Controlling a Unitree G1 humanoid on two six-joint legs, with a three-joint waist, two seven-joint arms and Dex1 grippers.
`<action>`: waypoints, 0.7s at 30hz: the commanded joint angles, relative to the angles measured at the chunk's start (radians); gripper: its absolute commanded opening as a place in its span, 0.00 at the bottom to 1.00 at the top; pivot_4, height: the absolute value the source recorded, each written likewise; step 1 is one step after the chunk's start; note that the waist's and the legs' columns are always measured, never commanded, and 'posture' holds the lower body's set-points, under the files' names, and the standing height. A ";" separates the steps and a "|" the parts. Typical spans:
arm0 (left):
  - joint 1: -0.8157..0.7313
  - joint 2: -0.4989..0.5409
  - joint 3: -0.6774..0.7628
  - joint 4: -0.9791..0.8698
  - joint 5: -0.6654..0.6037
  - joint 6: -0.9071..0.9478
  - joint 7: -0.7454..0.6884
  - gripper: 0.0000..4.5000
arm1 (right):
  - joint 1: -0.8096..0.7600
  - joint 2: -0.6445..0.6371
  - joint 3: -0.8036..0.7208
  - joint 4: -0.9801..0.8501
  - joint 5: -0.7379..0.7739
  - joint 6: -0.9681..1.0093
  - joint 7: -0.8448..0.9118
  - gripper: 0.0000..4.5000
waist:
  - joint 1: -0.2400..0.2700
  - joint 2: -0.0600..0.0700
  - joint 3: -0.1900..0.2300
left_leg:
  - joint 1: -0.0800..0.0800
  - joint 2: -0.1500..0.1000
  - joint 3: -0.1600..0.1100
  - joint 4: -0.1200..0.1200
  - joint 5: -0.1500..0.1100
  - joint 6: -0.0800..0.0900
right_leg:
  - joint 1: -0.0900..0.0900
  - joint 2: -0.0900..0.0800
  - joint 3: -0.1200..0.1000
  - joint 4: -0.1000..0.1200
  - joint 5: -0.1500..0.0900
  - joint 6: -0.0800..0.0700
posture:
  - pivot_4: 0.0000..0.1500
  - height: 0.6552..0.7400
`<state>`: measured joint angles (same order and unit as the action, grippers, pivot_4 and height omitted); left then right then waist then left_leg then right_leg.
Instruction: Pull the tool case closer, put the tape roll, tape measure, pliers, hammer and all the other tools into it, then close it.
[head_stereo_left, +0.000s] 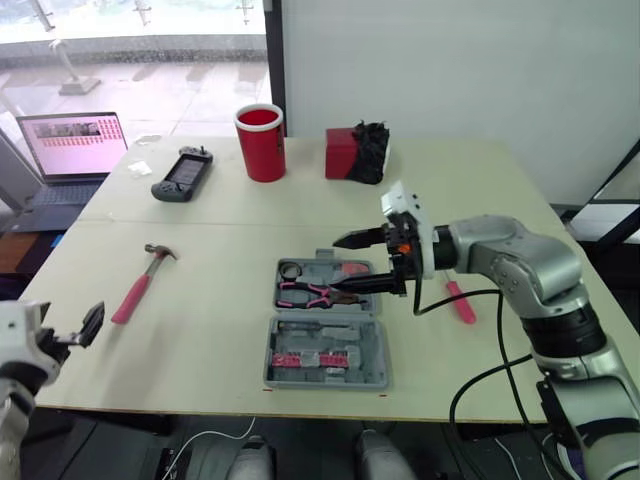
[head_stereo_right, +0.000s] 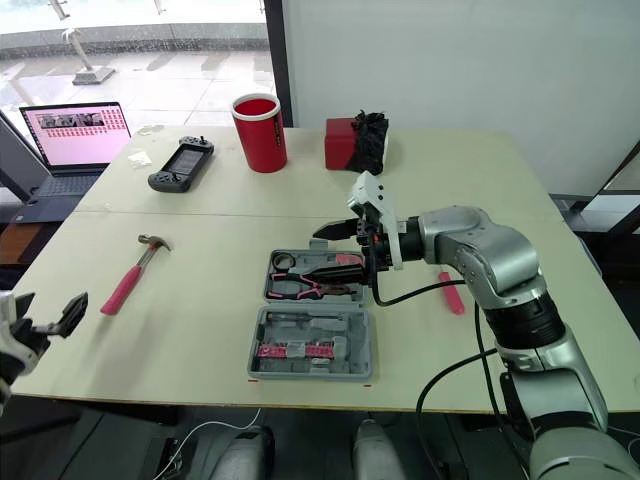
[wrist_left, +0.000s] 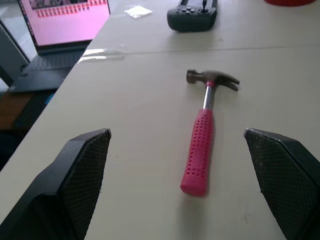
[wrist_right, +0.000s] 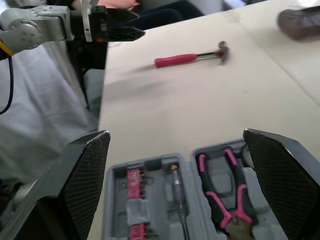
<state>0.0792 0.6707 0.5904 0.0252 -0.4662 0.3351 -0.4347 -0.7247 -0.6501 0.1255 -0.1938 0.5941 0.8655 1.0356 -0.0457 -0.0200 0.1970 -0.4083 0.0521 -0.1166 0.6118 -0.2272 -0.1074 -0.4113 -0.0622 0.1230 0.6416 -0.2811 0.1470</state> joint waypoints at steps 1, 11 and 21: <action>-0.168 0.077 -0.066 0.148 0.009 0.115 -0.031 1.00 | 0.044 -0.008 -0.047 -0.104 0.020 0.030 -0.064 1.00 | 0.003 0.000 0.000 | 0.000 0.000 -0.001 0.000 0.000 0.000 | 0.000 0.000 -0.001 0.001 0.000 0.000 | 1.00 1.00; -0.639 0.157 -0.332 0.751 0.223 -0.082 -0.199 1.00 | 0.089 0.025 -0.096 -0.198 0.049 0.100 -0.205 1.00 | -0.017 0.000 0.000 | 0.000 0.000 -0.002 0.000 0.000 0.000 | -0.002 0.001 -0.002 0.006 0.001 0.004 | 1.00 1.00; -0.822 0.100 -0.403 1.190 0.353 -0.371 -0.173 1.00 | 0.147 -0.018 -0.181 -0.267 0.091 0.167 -0.290 1.00 | -0.018 -0.001 0.000 | -0.001 0.000 -0.002 -0.001 0.000 0.000 | -0.002 0.001 -0.003 0.007 0.001 0.005 | 1.00 1.00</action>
<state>-0.7100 0.7596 0.1793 1.1904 -0.1295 0.0042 -0.6295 -0.5736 -0.6535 -0.0184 -0.4196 0.6669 1.0346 0.7580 -0.0635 -0.0205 0.1972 -0.4090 0.0522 -0.1191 0.6110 -0.2267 -0.1074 -0.4128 -0.0616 0.1200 0.6481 -0.2798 0.1524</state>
